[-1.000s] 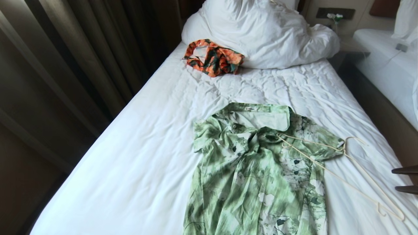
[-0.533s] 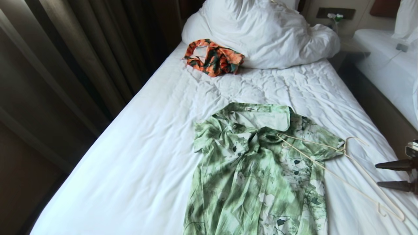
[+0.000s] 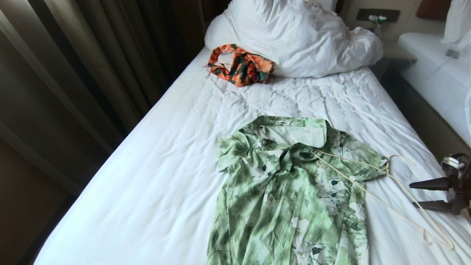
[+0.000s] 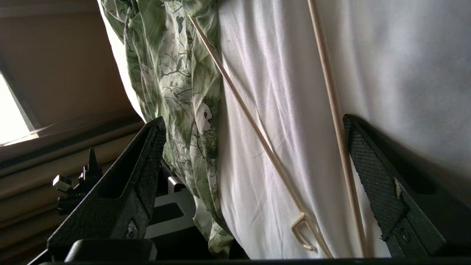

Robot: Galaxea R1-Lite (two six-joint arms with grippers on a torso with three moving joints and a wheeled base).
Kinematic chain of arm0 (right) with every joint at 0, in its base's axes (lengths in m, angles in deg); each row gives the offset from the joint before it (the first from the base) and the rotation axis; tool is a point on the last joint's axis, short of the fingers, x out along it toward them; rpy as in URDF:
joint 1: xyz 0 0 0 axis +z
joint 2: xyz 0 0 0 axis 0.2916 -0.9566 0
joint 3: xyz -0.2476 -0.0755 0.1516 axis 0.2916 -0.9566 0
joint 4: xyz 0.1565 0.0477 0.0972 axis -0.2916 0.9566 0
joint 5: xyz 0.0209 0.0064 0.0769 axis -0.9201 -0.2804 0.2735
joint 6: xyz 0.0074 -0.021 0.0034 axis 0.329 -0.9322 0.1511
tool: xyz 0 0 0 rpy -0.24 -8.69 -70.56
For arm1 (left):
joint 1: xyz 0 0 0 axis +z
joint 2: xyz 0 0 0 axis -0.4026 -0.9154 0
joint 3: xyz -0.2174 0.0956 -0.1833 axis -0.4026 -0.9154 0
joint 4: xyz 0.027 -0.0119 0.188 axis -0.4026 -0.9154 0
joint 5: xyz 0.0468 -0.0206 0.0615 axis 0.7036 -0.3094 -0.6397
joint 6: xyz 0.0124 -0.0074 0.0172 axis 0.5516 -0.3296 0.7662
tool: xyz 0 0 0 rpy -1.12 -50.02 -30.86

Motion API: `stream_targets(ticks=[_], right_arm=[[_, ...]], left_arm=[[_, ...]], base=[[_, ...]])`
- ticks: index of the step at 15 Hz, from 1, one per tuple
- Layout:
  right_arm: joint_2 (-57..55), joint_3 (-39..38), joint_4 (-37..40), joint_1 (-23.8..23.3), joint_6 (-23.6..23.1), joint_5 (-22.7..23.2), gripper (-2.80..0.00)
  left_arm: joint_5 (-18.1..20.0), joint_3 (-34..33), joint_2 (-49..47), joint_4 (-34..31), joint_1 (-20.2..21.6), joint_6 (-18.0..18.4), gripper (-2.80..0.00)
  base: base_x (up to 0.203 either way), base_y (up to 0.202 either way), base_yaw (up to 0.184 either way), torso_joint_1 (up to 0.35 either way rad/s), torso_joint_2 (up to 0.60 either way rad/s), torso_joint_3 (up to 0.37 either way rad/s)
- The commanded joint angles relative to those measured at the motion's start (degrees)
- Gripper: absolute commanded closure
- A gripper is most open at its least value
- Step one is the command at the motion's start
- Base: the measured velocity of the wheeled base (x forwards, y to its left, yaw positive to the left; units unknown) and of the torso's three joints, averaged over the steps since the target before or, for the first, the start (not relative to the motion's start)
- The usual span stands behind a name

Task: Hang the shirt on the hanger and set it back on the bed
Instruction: Lift the shirt and hanger

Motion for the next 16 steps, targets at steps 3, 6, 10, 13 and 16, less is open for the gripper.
stream_targets(ticks=[3,6,10,13,16], right_arm=[[-0.5,-4.2,-7.7,2.3,0.0,0.4,-2.8],[-0.2,-10.1,-19.0,3.5,2.1,0.8,-2.8],[0.0,-11.7,-22.1,4.2,3.8,3.2,-2.8],[0.8,-11.4,-22.2,4.7,4.1,3.7,-2.8],[1.6,-11.0,-22.8,6.0,5.3,3.7,-2.8]], left_arm=[[0.0,0.0,-0.1,0.0,0.0,0.0,0.0],[0.0,0.0,-0.1,0.0,0.0,0.0,0.0],[0.0,0.0,-0.1,0.0,0.0,0.0,0.0],[0.0,0.0,-0.1,0.0,0.0,0.0,0.0],[0.0,0.0,-0.1,0.0,0.0,0.0,0.0]], base=[[0.0,0.0,0.0,0.0,0.0,0.0],[0.0,0.0,0.0,0.0,0.0,0.0],[0.0,0.0,0.0,0.0,0.0,0.0],[0.0,0.0,0.0,0.0,0.0,0.0],[0.0,0.0,0.0,0.0,0.0,0.0]])
